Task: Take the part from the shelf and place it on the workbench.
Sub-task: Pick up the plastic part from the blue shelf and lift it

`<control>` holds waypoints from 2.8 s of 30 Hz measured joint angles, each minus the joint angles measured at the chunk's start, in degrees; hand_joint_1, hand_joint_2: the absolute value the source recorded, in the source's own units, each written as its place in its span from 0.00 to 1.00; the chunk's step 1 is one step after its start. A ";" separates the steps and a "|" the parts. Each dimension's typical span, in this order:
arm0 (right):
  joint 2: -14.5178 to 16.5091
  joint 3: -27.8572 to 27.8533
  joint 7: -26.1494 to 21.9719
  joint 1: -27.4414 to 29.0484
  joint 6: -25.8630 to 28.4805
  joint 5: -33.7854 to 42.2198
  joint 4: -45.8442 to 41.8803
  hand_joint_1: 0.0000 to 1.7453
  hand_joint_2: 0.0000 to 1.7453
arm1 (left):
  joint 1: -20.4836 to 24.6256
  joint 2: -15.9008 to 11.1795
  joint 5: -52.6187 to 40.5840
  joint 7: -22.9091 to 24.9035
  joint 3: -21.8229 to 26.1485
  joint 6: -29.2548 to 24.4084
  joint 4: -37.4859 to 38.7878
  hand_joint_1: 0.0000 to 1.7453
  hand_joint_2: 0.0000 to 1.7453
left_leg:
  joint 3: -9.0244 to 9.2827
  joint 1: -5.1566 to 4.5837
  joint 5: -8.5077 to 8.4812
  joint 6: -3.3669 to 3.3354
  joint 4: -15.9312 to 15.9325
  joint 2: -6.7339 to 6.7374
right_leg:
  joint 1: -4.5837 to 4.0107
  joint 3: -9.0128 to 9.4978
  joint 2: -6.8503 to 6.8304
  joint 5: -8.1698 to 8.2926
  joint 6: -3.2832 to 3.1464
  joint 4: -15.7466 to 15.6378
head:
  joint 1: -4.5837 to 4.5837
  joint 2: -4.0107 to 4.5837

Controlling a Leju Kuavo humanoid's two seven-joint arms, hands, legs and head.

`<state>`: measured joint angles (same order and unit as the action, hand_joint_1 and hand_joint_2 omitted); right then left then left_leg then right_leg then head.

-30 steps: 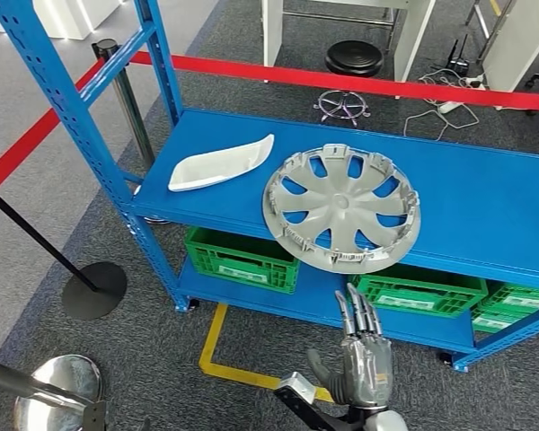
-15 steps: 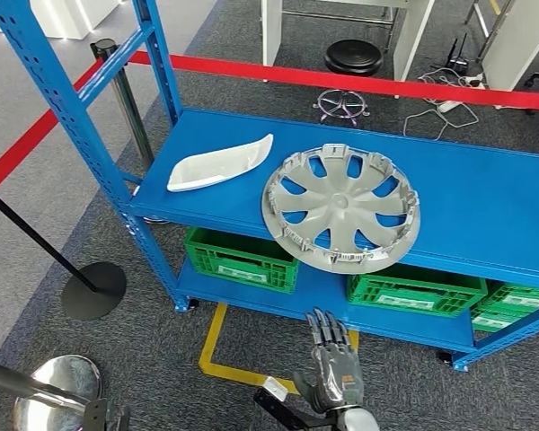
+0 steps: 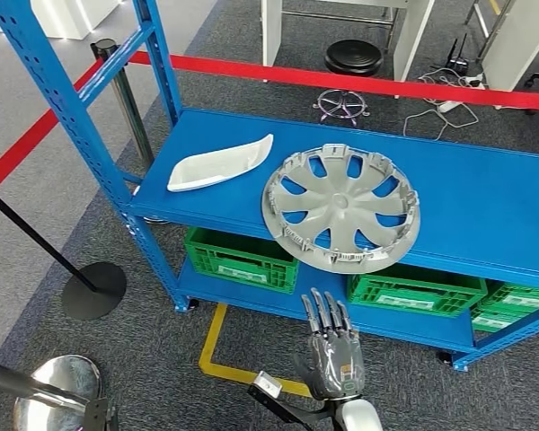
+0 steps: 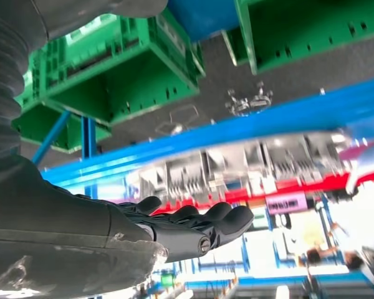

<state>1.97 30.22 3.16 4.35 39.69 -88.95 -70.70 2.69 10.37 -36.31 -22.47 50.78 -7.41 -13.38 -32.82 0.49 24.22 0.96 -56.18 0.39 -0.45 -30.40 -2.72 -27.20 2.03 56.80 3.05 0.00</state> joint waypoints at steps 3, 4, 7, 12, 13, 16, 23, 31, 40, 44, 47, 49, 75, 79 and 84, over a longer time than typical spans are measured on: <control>-0.22 0.36 1.88 0.23 0.03 -0.87 -5.13 0.00 1.00 | 0.00 0.00 -0.30 0.00 0.04 -0.33 0.02 0.00 0.00 | 0.00 0.00 0.00 0.01 0.00 0.00 | 0.00 -0.04 0.01 0.00 0.00 0.00 | 0.01 0.00; -0.36 0.63 2.34 0.23 0.03 -0.95 -7.16 0.00 1.00 | 0.00 0.01 -0.35 -0.01 0.08 -0.42 0.03 0.00 0.00 | 0.00 0.00 -0.01 0.01 0.00 0.00 | 0.00 -0.08 0.00 0.00 0.00 0.00 | 0.01 0.00; -0.68 1.13 1.35 0.35 0.04 -1.02 -13.22 0.00 1.00 | 0.00 0.03 -0.46 -0.05 0.28 -0.63 0.04 0.00 0.00 | 0.00 0.00 -0.01 0.01 0.00 0.00 | 0.00 -0.22 0.00 0.00 0.00 0.00 | 0.01 0.00; -0.73 1.17 -0.81 0.69 0.07 -1.04 -18.43 0.00 1.00 | 0.01 0.11 -1.02 -0.17 0.40 -0.66 0.04 0.00 0.00 | -0.04 -0.05 0.04 -0.06 -0.07 0.00 | 0.05 -0.10 -0.01 0.03 0.07 -0.03 | 0.00 0.00; -0.74 1.26 -0.32 0.65 0.07 -1.03 -18.58 0.00 1.00 | 0.01 0.11 -1.16 -0.17 0.42 -0.57 0.04 0.00 0.00 | -0.08 -0.12 0.08 -0.13 -0.13 0.00 | 0.11 0.03 -0.02 0.08 0.15 -0.05 | 0.01 0.00; -0.79 1.74 1.04 0.48 0.05 -1.03 -18.57 0.00 1.00 | 0.01 0.10 -1.56 -0.29 0.56 -0.42 0.04 0.00 0.00 | -0.25 -0.36 0.31 -0.60 -0.11 -0.01 | 0.37 0.31 -0.10 0.35 0.54 -0.02 | 0.05 0.00; -0.89 2.43 1.86 -0.17 0.13 -1.06 -17.01 0.00 1.00 | 0.24 0.12 -2.16 -0.98 0.79 -0.33 0.04 0.00 0.00 | 0.89 0.08 0.58 -2.09 0.89 -0.89 | 0.78 -5.94 2.35 -5.77 1.58 12.37 | -0.91 -0.01; -1.15 2.84 1.66 -0.20 0.15 -0.82 -13.67 0.00 1.00 | 0.25 0.07 -3.07 -1.14 1.03 0.05 0.05 0.00 0.00 | 2.67 0.63 2.16 0.51 0.52 -2.05 | 1.67 -2.44 3.05 0.46 1.76 1.47 | -1.24 0.00; -1.10 2.59 0.17 -0.20 0.20 0.26 -9.35 0.00 1.00 | 0.40 0.04 -3.95 -1.22 1.57 0.42 0.09 0.00 0.00 | -8.57 0.53 7.12 2.00 -16.45 -1.15 | 1.43 0.77 2.79 -1.97 -1.43 1.58 | -0.46 0.00; -0.97 2.14 -0.33 -0.15 0.21 0.57 -7.28 0.00 1.00 | 0.19 -0.09 -4.09 -1.22 1.71 0.42 0.11 0.00 0.00 | -8.15 0.37 -0.33 1.25 -7.70 -0.80 | 1.33 3.96 2.88 -4.67 -0.90 1.60 | -0.35 0.01; -0.83 1.80 -0.64 -0.17 0.22 0.76 -5.91 0.00 1.00 | 0.13 -0.12 -4.35 -1.27 1.74 0.46 0.24 0.00 0.00 | -7.10 0.14 -4.78 0.51 -2.27 -0.25 | 0.89 5.08 2.91 -6.41 -0.04 1.31 | -0.22 0.00; -0.71 1.58 -0.92 -0.27 0.23 0.90 -5.05 0.00 1.00 | 0.21 -0.10 -4.61 -1.33 1.76 0.45 0.26 0.00 0.00 | -6.86 0.20 -4.28 -0.11 -2.37 -0.46 | 0.91 5.79 2.87 -7.07 0.53 0.51 | -0.32 -0.01; -5.22 6.13 26.52 -5.52 0.28 -1.20 3.82 0.00 1.00 | 0.65 -0.19 -7.11 -1.46 3.30 0.81 0.32 0.00 0.00 | -2.23 -0.40 -0.70 -0.35 -1.42 -1.67 | 0.37 -2.57 3.37 -0.02 -0.33 2.82 | -0.79 0.00; -7.15 9.11 31.33 -7.06 0.27 -1.19 4.38 0.00 1.00 | 0.65 -0.14 -7.49 -1.64 3.58 0.90 0.33 0.00 0.00 | -2.23 -0.43 -0.70 -0.30 -1.42 -1.67 | 0.41 -2.50 3.34 0.01 -0.31 2.70 | -0.80 0.00; -8.66 11.32 32.77 -8.05 0.27 -1.19 4.90 0.00 1.00 | 0.64 -0.14 -7.59 -1.74 3.88 1.08 0.33 0.00 0.00 | -2.23 -0.46 -0.71 -0.31 -1.42 -1.67 | 0.46 -2.38 3.34 0.15 -0.19 2.48 | -0.81 0.00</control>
<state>-6.68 41.53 35.93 -3.70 39.96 -90.14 -65.81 3.32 10.23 -43.90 -24.21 54.66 -6.33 -13.05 -35.05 0.03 23.51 0.65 -57.60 -1.28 0.01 -32.77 0.62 -27.05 1.85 59.28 2.23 0.00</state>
